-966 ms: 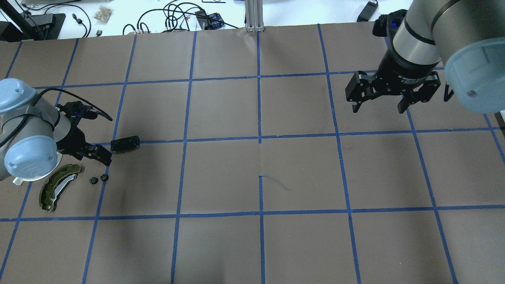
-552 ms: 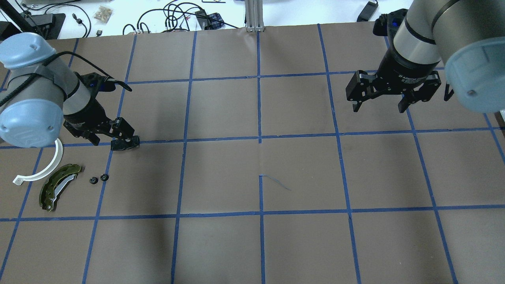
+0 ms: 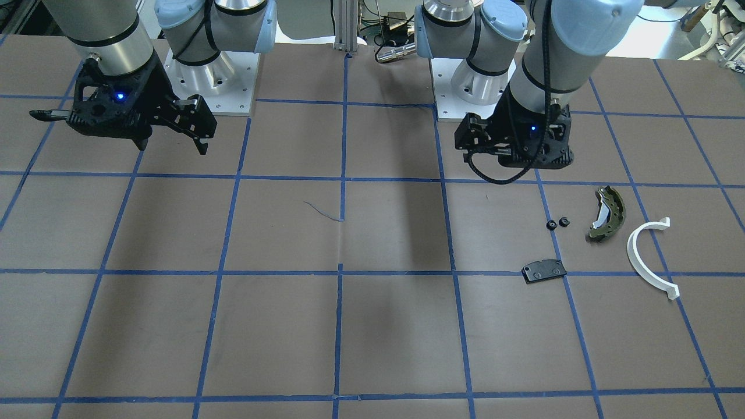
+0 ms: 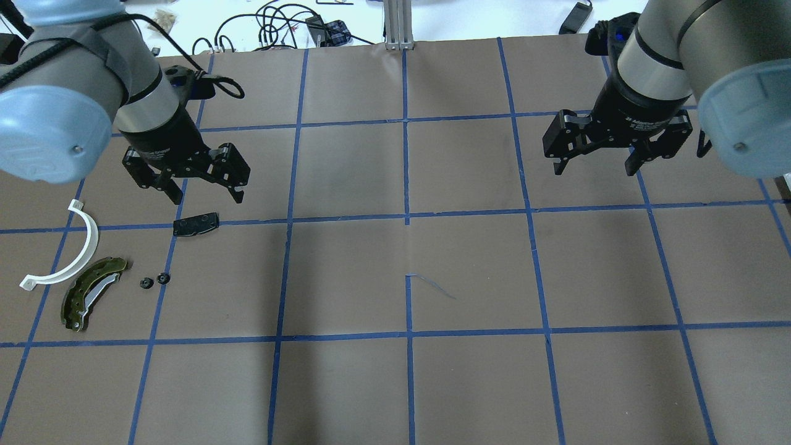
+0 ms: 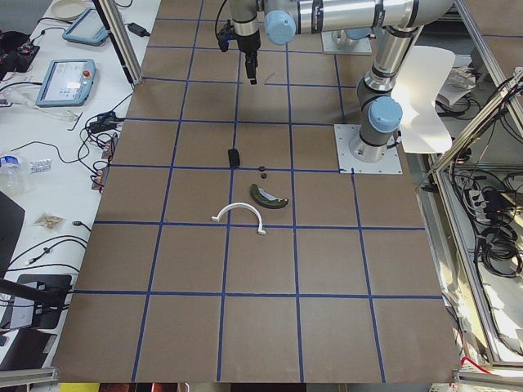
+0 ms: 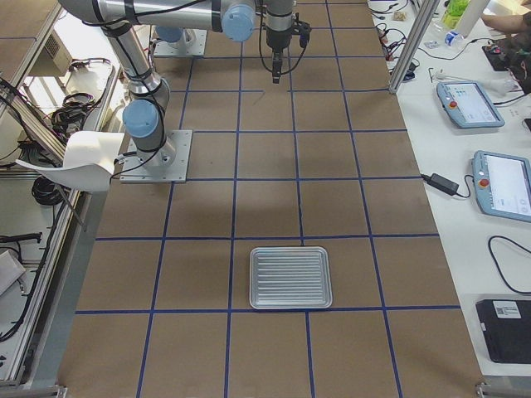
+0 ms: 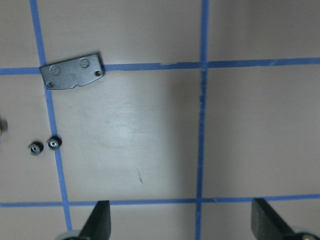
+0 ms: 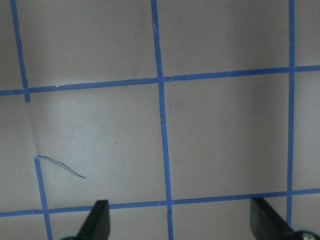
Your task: Place bearing gear from tray to pile
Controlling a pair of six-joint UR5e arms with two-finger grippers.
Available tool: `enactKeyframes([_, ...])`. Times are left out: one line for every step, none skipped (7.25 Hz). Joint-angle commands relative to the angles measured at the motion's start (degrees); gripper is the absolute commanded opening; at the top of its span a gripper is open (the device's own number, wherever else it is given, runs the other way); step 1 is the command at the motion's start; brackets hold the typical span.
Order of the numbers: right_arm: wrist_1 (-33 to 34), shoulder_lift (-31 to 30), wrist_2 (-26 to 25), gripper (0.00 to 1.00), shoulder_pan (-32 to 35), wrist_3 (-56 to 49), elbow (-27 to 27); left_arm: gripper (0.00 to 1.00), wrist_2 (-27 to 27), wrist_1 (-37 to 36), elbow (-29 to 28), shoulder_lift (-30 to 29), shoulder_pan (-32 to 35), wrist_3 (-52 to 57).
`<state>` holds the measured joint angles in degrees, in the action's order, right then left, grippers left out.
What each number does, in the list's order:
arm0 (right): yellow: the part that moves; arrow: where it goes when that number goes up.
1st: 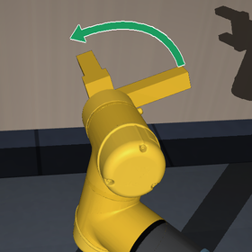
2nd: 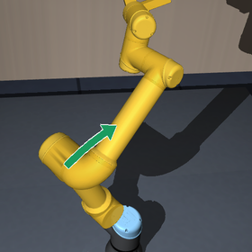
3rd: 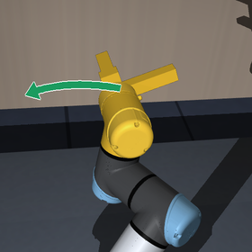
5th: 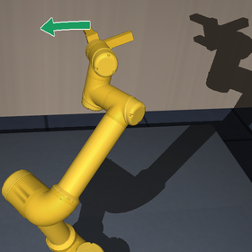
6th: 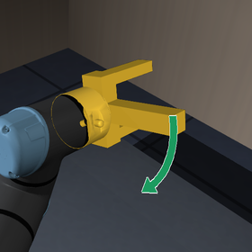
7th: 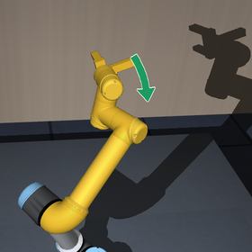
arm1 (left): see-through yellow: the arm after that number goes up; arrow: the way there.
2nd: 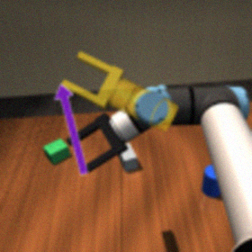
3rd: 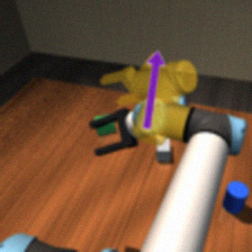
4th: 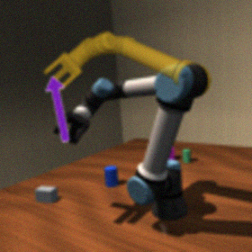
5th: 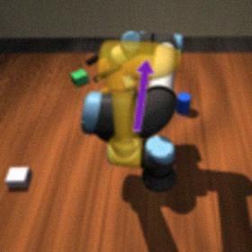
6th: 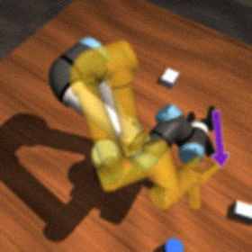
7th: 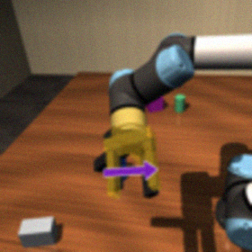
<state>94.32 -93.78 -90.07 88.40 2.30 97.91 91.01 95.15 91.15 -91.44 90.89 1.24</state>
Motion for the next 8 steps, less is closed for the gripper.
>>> enactKeyframes([0.0, 0.0, -0.3, 1.00, 0.0, 0.1, 0.1, 1.00, -0.3, 3.5, -4.9, 2.0, 1.4, -0.4])
enactKeyframes([0.0, 0.0, -0.2, 1.00, -0.1, 0.0, 0.1, 1.00, -2.4, 3.7, -5.5, 2.5, 1.4, -0.8])
enactKeyframes([0.0, 0.0, -0.5, 1.00, -0.1, 0.0, 0.1, 1.00, -2.3, 3.5, -5.5, 2.4, 1.5, -0.6])
enactKeyframes([0.1, 0.0, -0.3, 1.00, 0.0, 0.0, 0.0, 1.00, -2.3, 2.9, -4.8, 3.0, 1.7, -0.3])
enactKeyframes([0.0, 0.0, -0.3, 1.00, -0.1, 0.0, 0.0, 1.00, -2.3, 1.3, -4.2, 4.1, 1.7, 0.4])
enactKeyframes([0.1, 0.0, -0.3, 1.00, -0.1, 0.0, 0.0, 1.00, -2.2, -4.8, -3.6, 4.0, 1.4, 3.7])
enactKeyframes([0.2, 0.0, -0.5, 1.00, -0.1, -0.1, 0.0, 1.00, -2.1, -7.4, -2.3, 4.3, 1.4, 4.2])
enactKeyframes([0.3, 0.0, -0.5, 1.00, -0.1, -0.6, -0.1, 1.00, -2.0, -7.2, -1.9, 5.0, 1.1, 4.0])
